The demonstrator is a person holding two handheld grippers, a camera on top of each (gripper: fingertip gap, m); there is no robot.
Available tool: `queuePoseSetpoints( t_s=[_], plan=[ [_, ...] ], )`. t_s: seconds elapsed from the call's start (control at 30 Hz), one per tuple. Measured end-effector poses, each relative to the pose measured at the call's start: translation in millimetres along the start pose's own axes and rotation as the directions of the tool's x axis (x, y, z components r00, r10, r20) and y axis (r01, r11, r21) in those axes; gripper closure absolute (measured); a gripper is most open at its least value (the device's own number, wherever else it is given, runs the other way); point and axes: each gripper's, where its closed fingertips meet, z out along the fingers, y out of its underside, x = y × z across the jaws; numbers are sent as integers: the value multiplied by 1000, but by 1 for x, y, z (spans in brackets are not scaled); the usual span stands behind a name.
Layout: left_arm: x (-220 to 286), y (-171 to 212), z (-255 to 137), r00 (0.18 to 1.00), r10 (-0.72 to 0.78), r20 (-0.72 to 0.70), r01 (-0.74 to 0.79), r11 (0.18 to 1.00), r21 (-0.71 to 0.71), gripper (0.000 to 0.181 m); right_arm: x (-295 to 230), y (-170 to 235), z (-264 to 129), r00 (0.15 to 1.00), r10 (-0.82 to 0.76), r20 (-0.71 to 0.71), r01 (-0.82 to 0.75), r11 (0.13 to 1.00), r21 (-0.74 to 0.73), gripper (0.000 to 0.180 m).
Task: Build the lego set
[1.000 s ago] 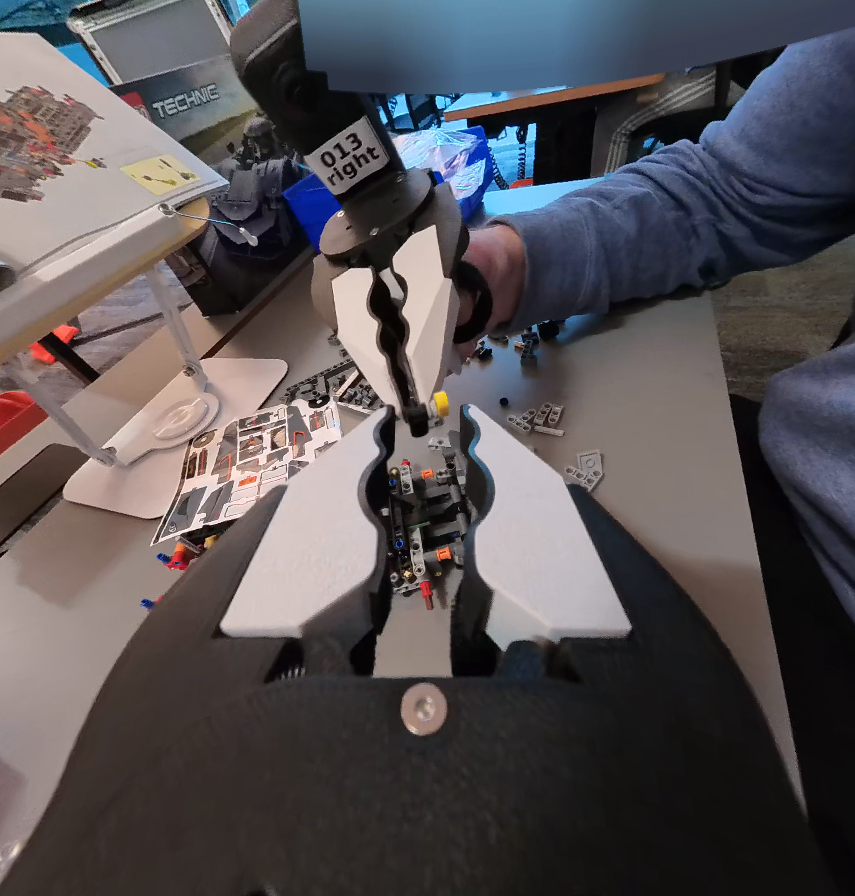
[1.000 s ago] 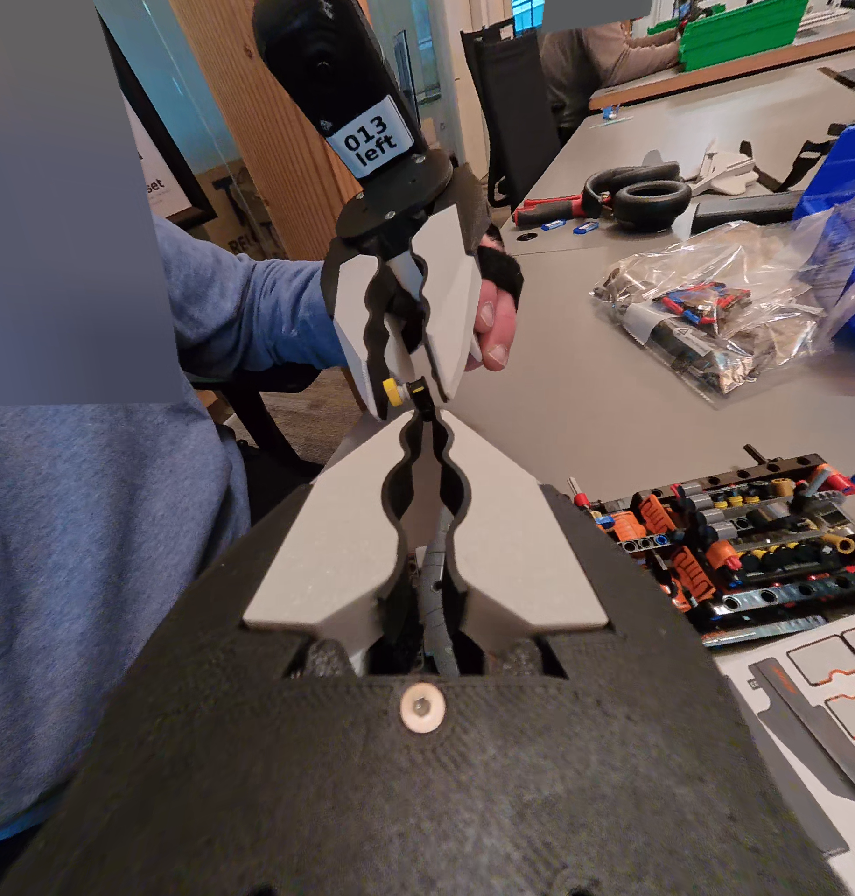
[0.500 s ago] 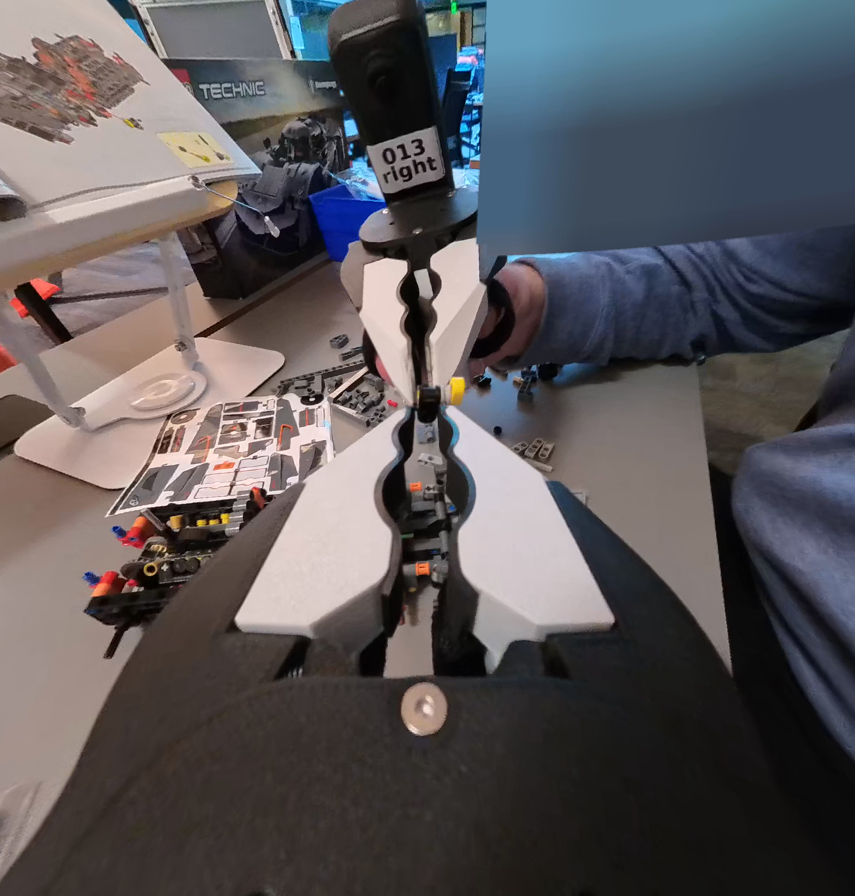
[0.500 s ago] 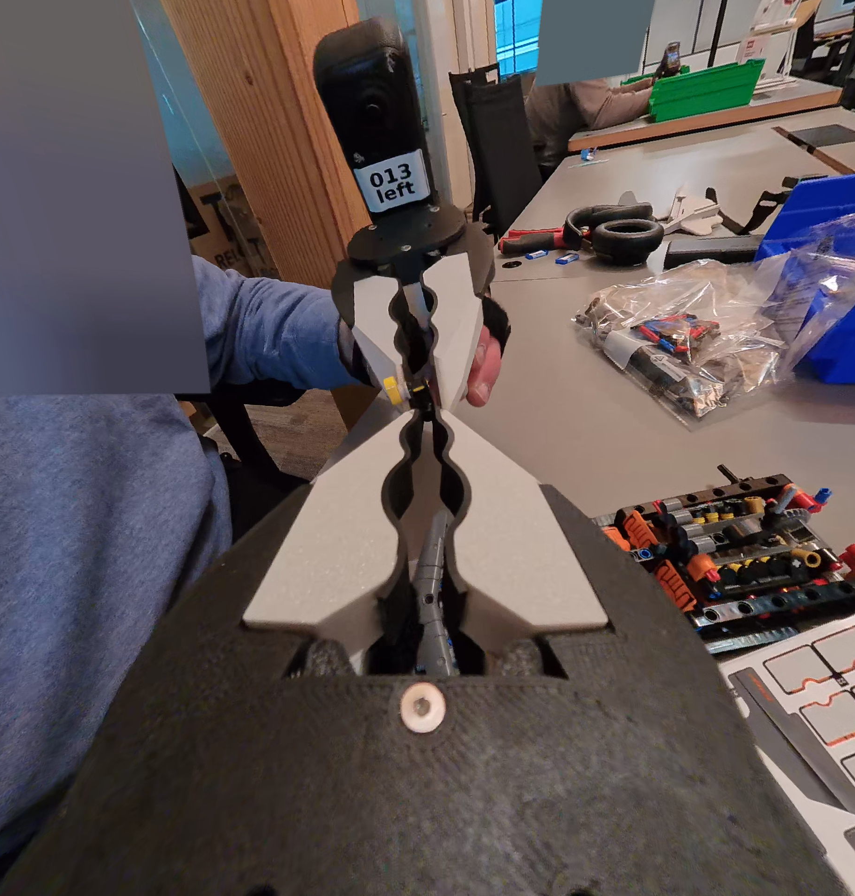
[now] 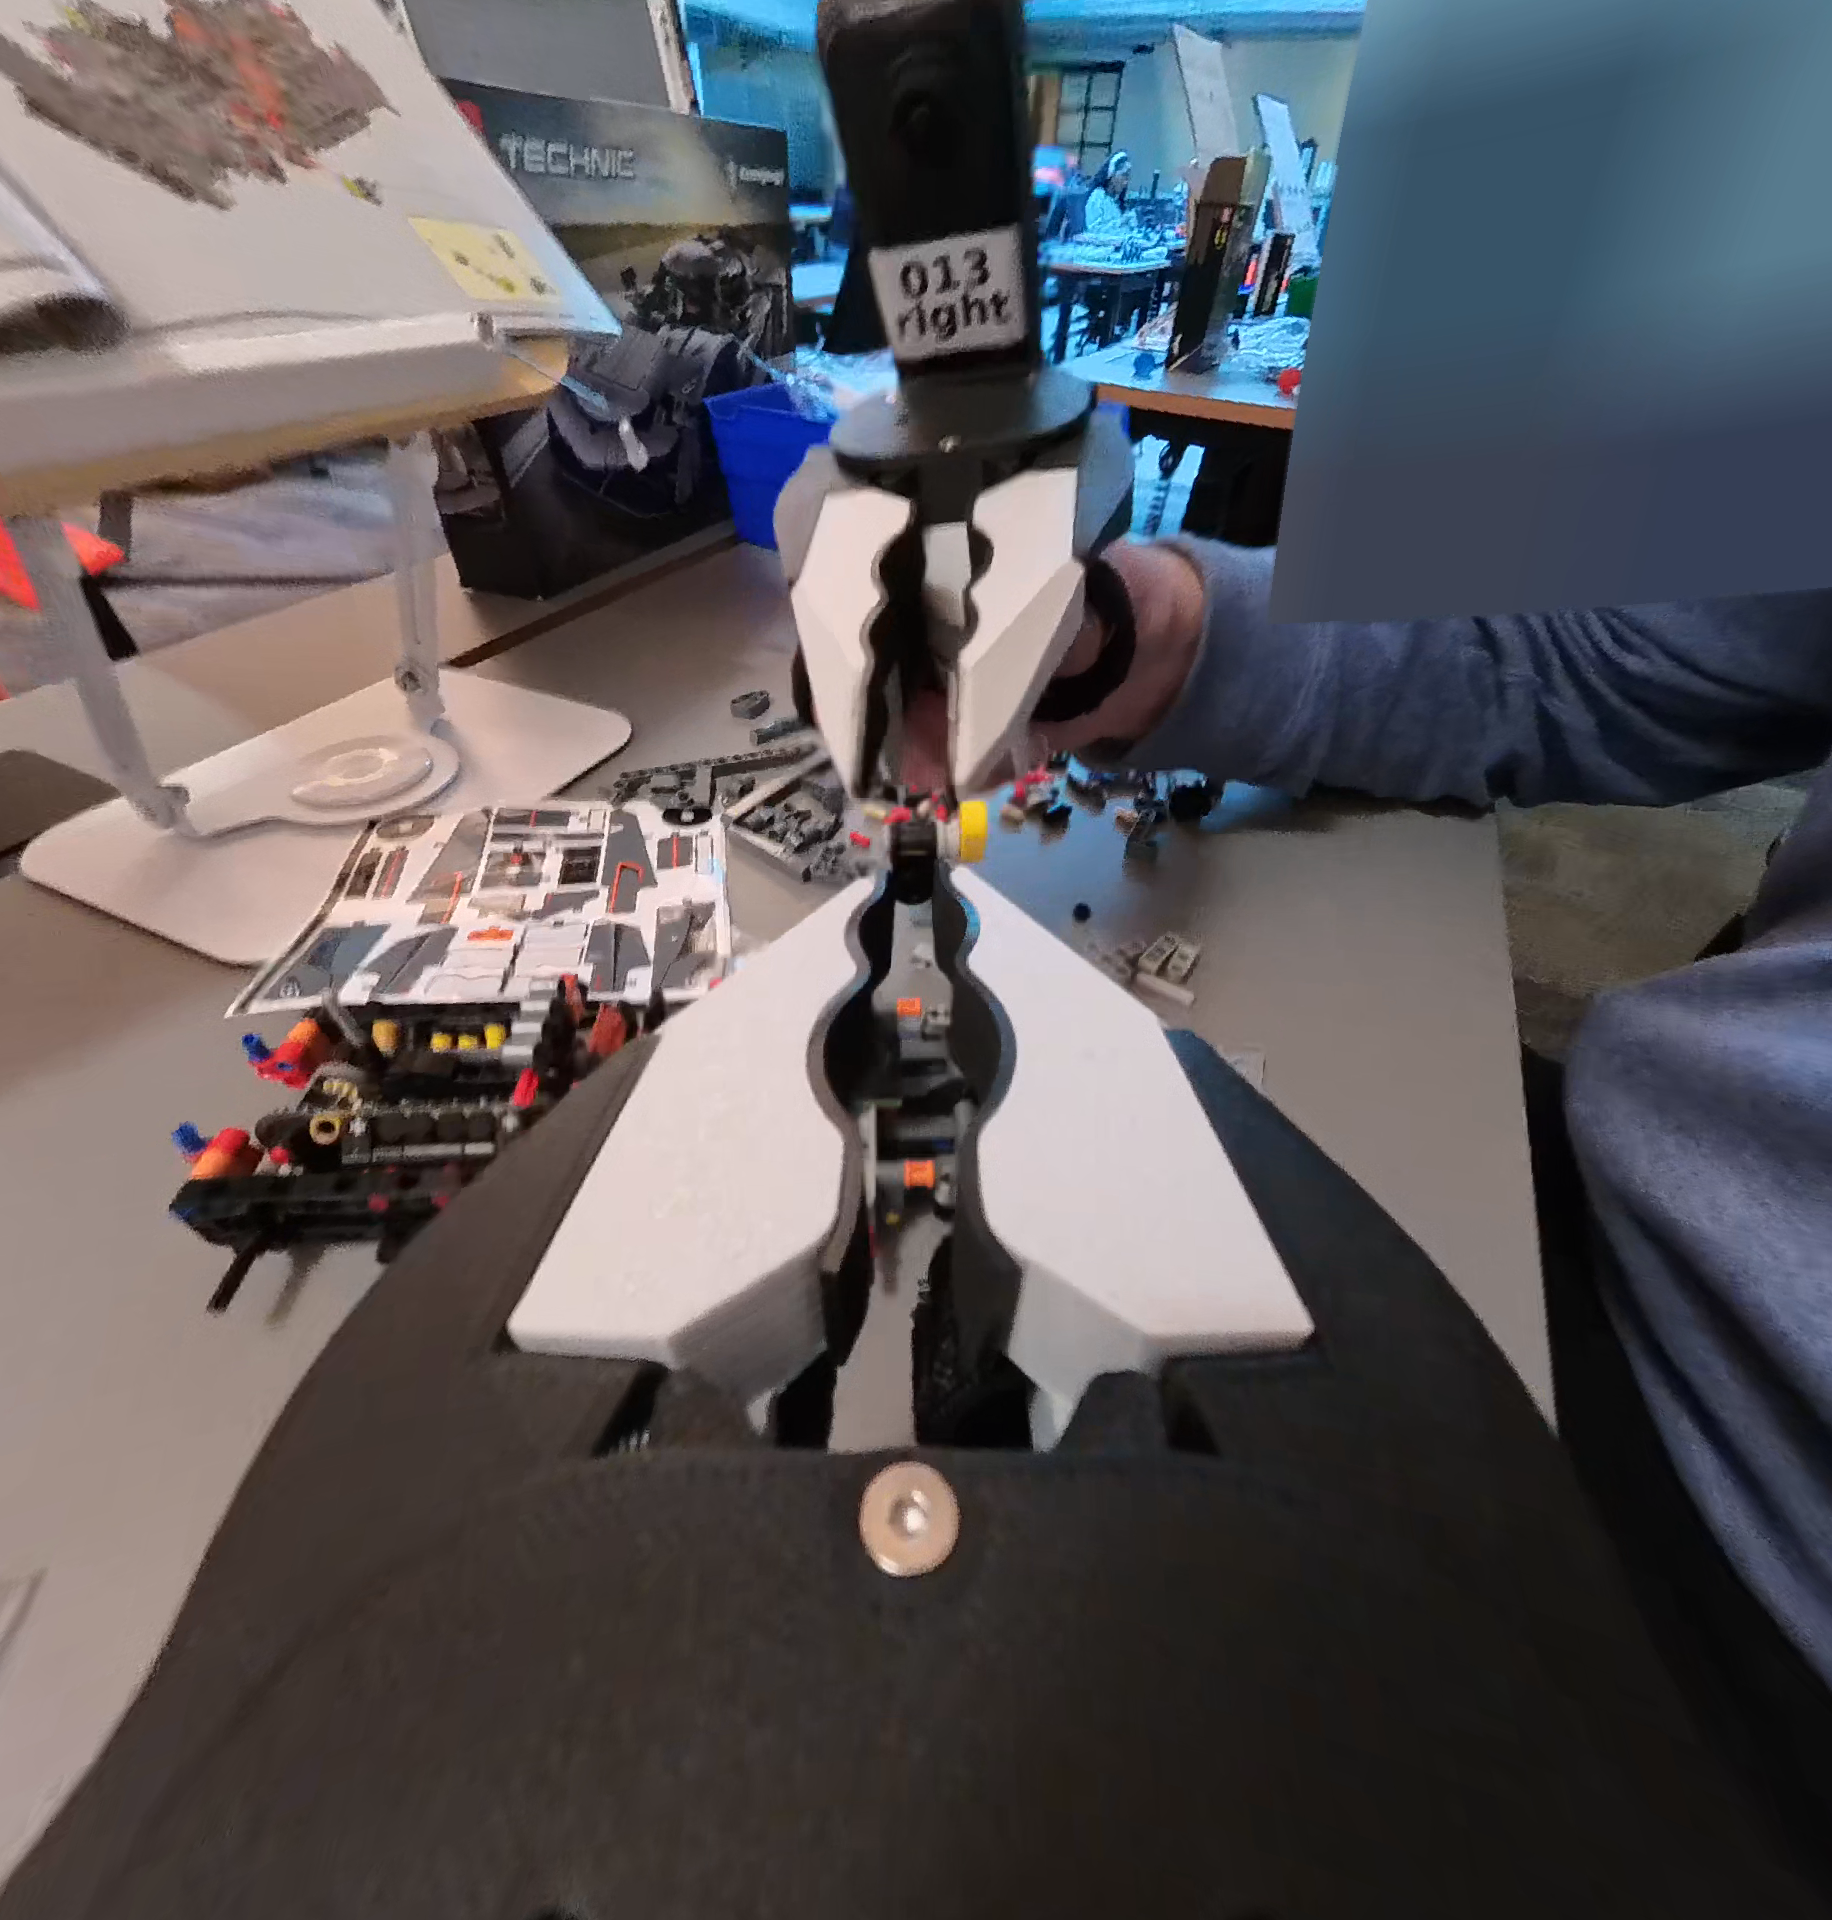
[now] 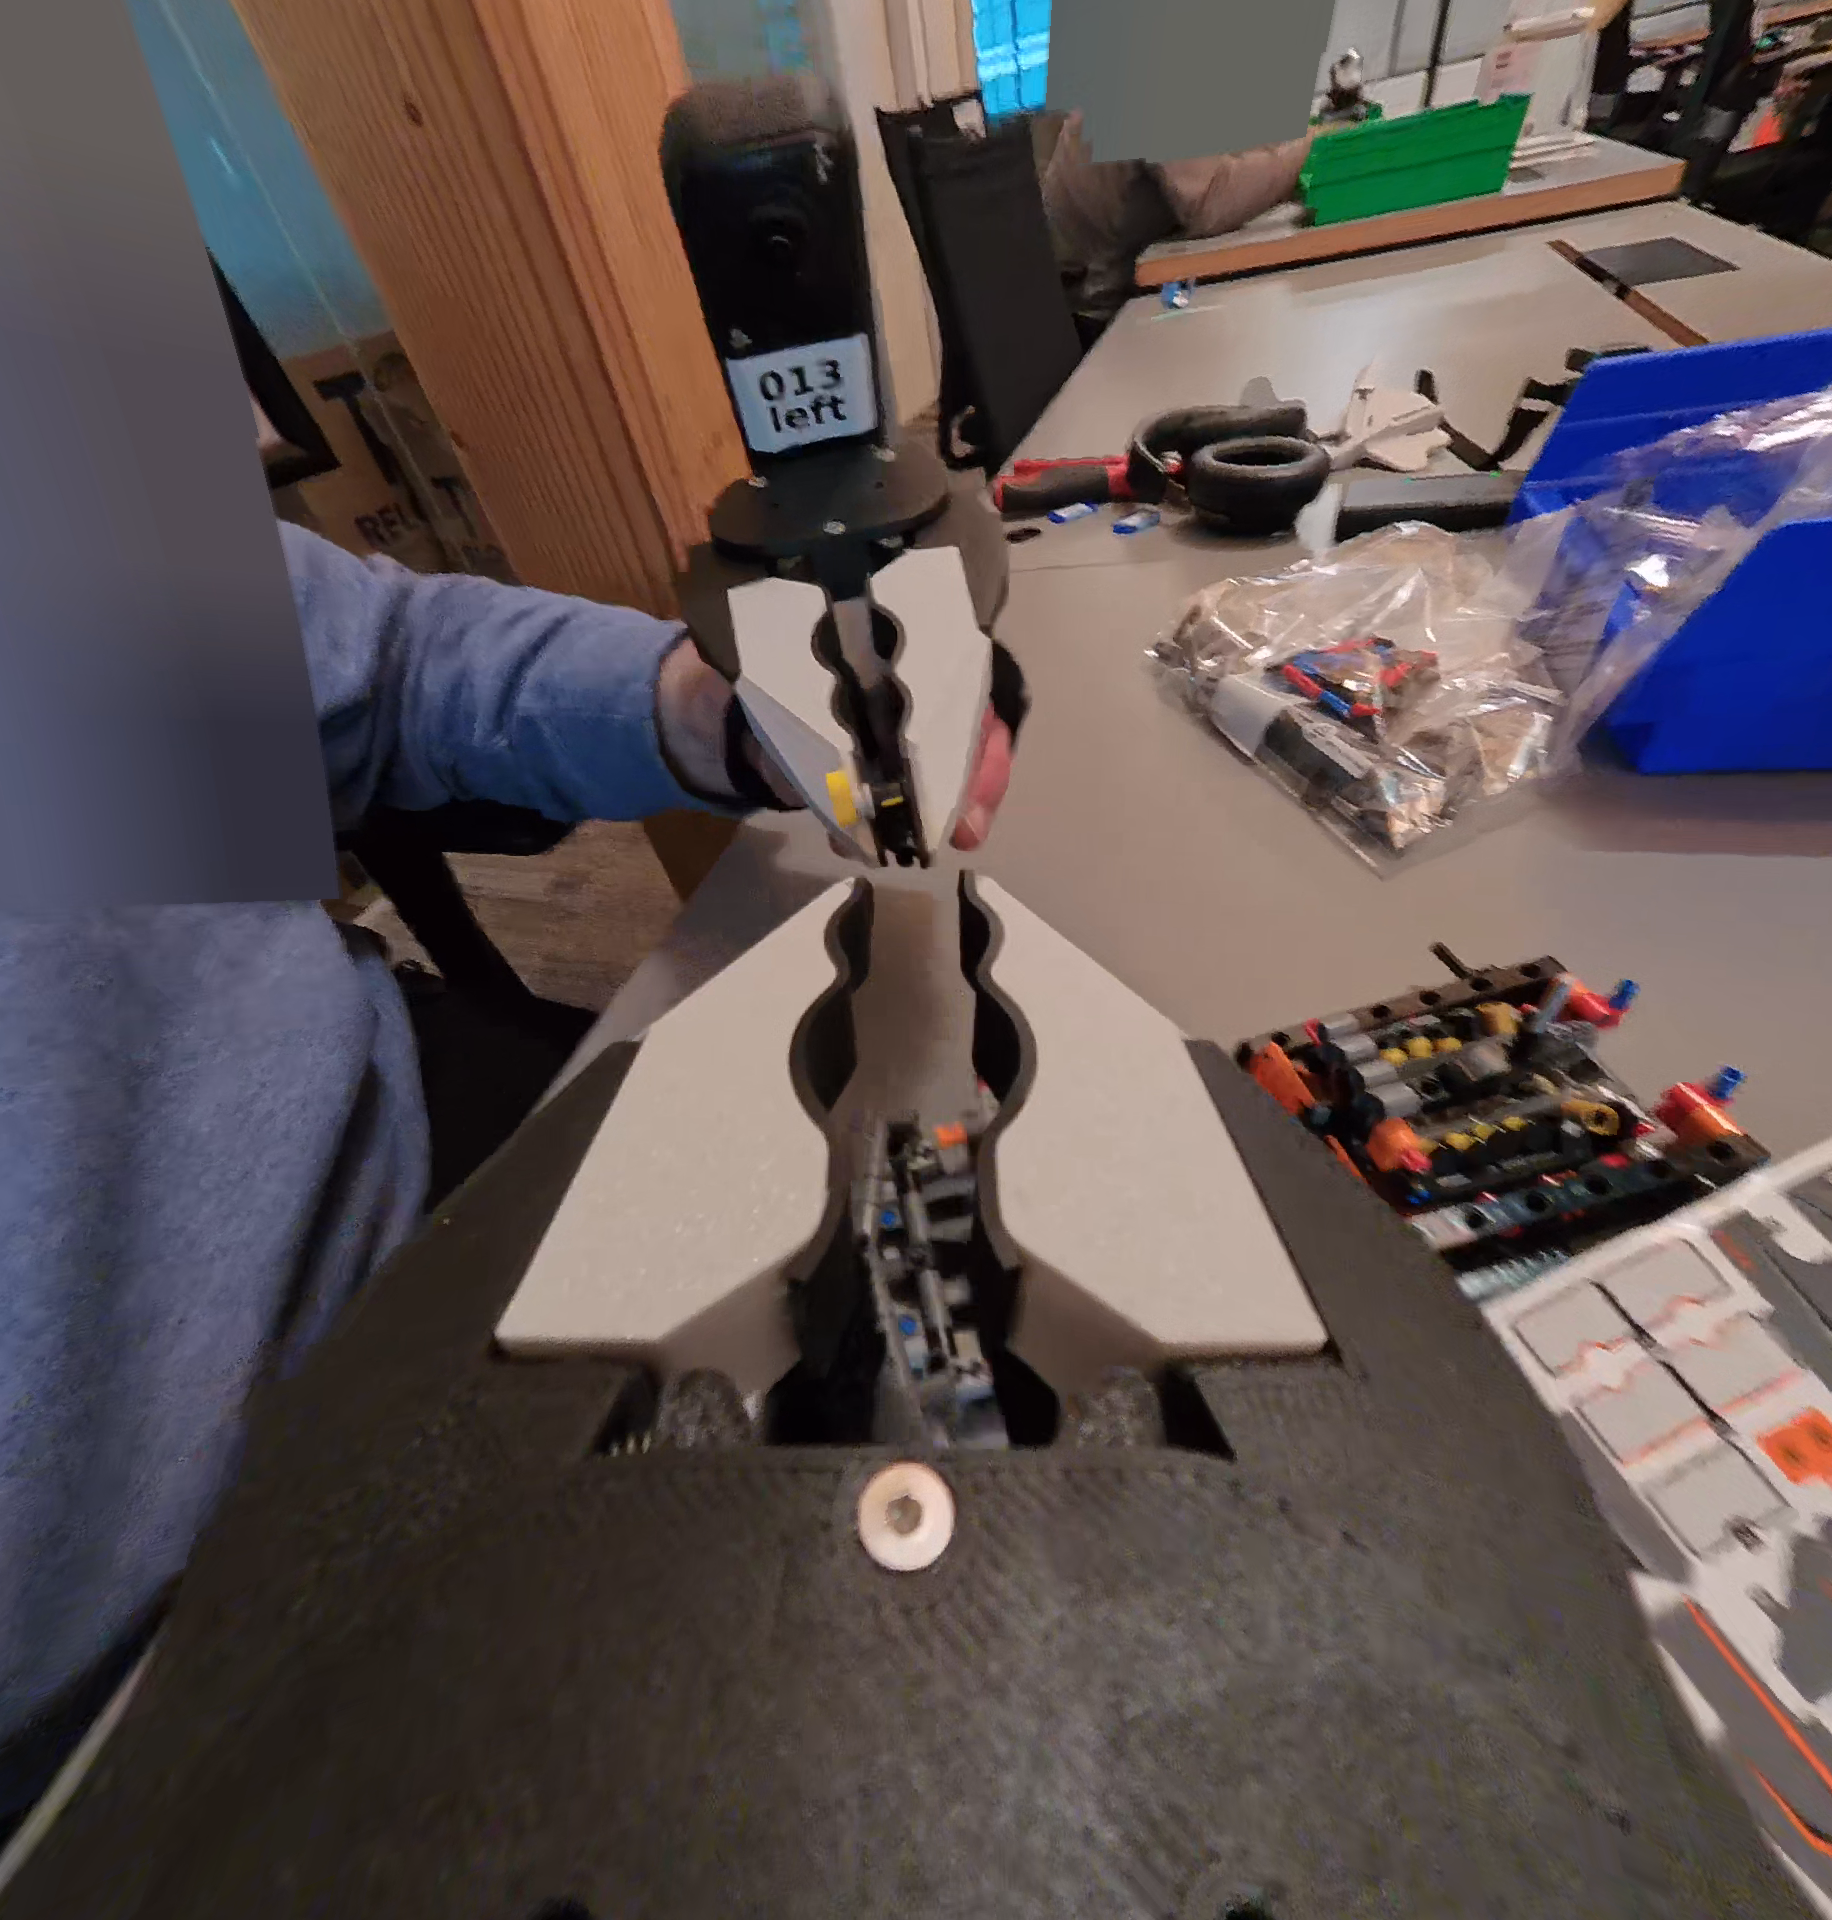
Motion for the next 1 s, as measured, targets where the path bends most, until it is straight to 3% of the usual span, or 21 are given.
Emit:
queuePoseSetpoints(
  t_s=[0.23,0.43,0.67,1.0],
  plan=[
    [-5,37,-7,994,-98,41,101,990,-97,176,29,28,-9,990,-39,-139,15,985,-170,160],
    [-14,65,-6,991,-96,93,113,975,-190,176,47,44,-16,973,-67,-221,14,972,-233,162],
    [-20,85,9,993,-89,74,107,948,-301,176,53,64,-14,972,-48,-229,-17,962,-274,165],
    [-38,93,10,985,-138,102,165,926,-341,176,58,78,-7,974,-27,-224,-39,958,-283,166]
  ],
)
